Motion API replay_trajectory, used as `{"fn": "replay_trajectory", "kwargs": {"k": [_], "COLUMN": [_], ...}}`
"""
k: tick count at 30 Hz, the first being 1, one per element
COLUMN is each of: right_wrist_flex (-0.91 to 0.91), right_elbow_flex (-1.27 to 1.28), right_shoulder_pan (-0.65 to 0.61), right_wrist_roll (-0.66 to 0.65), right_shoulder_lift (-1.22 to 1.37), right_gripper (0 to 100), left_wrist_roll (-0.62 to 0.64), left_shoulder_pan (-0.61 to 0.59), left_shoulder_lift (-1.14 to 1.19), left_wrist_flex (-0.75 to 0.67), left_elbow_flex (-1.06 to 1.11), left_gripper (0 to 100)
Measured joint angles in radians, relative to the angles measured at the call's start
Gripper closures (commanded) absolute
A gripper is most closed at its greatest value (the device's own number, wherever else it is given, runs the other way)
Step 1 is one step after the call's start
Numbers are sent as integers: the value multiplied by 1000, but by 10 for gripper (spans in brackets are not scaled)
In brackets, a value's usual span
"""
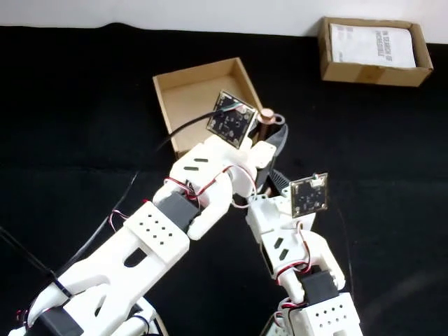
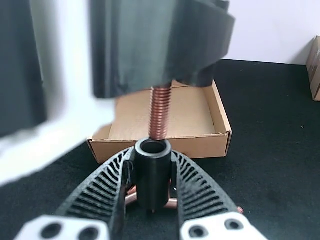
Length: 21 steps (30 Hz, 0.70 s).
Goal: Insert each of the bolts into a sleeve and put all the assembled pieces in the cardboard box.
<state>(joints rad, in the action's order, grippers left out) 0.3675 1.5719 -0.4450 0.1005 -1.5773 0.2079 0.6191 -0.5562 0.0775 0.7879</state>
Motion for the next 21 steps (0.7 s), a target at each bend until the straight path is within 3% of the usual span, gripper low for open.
{"fn": "replay_trajectory", "kwargs": {"k": [21], "right_wrist_flex": [2], "right_elbow_flex": [0], "right_shoulder_pan": [32], "right_wrist_roll": [0], "right_shoulder_lift": [0], "right_gripper": [991], "left_wrist_roll": [46], "left_shoulder_pan": [0], "left_shoulder_lift": [0], "left_wrist_flex": [-2], "left_elbow_flex": [15], "left_gripper": [991]}}
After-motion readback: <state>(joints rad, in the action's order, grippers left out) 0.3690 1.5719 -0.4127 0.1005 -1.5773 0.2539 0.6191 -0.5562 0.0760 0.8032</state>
